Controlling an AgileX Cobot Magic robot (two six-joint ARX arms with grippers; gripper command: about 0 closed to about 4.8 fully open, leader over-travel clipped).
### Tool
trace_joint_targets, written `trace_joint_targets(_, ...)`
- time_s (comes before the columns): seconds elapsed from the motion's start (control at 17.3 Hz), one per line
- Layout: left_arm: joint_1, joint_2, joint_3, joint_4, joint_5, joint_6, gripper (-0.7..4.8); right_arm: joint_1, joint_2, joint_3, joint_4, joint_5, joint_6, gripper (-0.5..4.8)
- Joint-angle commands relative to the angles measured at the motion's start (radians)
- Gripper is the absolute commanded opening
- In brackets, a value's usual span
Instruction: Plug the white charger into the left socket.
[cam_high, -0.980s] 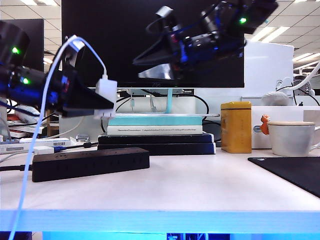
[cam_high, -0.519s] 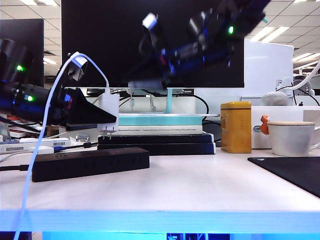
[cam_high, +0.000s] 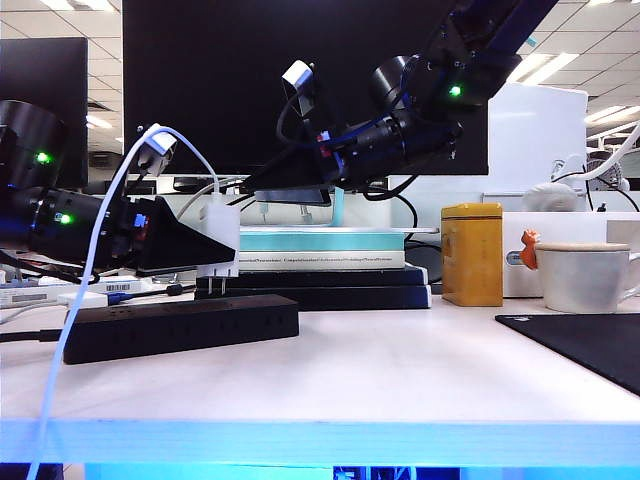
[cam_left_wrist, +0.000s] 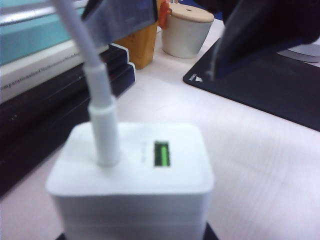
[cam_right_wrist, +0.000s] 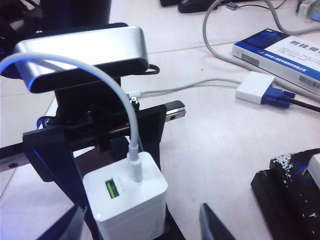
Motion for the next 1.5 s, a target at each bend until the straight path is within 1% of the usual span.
trace_joint_targets(0.06,0.001,-0.003,0.002,0.036,0.0,0.005,1.38,0.017,-0.003,0.004,0.009,-0.005,0.008,3.05)
trace_joint_targets(0.23,0.001,-0.003,0.002,0.035,-0.019,0.021,1.38,0.048,-0.001,0.004,0.014,0.063,0.008,3.05)
trace_joint_targets(0.4,0.001,0.011,0.002,0.036,-0.013,0.021,1.38,0.06,0.001,0.004,0.016,0.083,0.009,3.05)
trace_joint_targets(0.63,0.0,0.043,0.002,0.039,0.007,0.018,1.38,0.059,0.001,0.004,0.016,0.087,0.008,3.05)
trace_joint_targets(0.69,0.0,0.043,0.002,0.04,0.007,0.018,1.38,0.059,0.001,0.004,0.015,0.107,0.009,3.05)
trace_joint_targets(0.87,0.0,0.043,0.002,0.041,0.007,0.018,1.38,0.06,0.001,0.004,0.001,0.11,0.009,3.03)
trace_joint_targets(0.98,0.0,0.043,0.002,0.035,0.011,0.017,1.38,0.06,0.001,0.004,-0.002,0.127,0.009,2.73)
trace_joint_targets(1.21,0.0,0.043,0.002,0.006,0.016,0.018,1.38,0.06,0.001,0.004,-0.026,0.151,0.01,2.72)
trace_joint_targets(1.33,-0.002,0.043,0.002,-0.003,0.034,0.017,1.38,0.06,0.001,0.004,-0.037,0.151,0.009,2.59)
trace_joint_targets(1.5,-0.007,0.043,0.002,-0.018,0.032,0.018,1.38,0.06,0.001,0.004,-0.053,0.153,0.009,2.57)
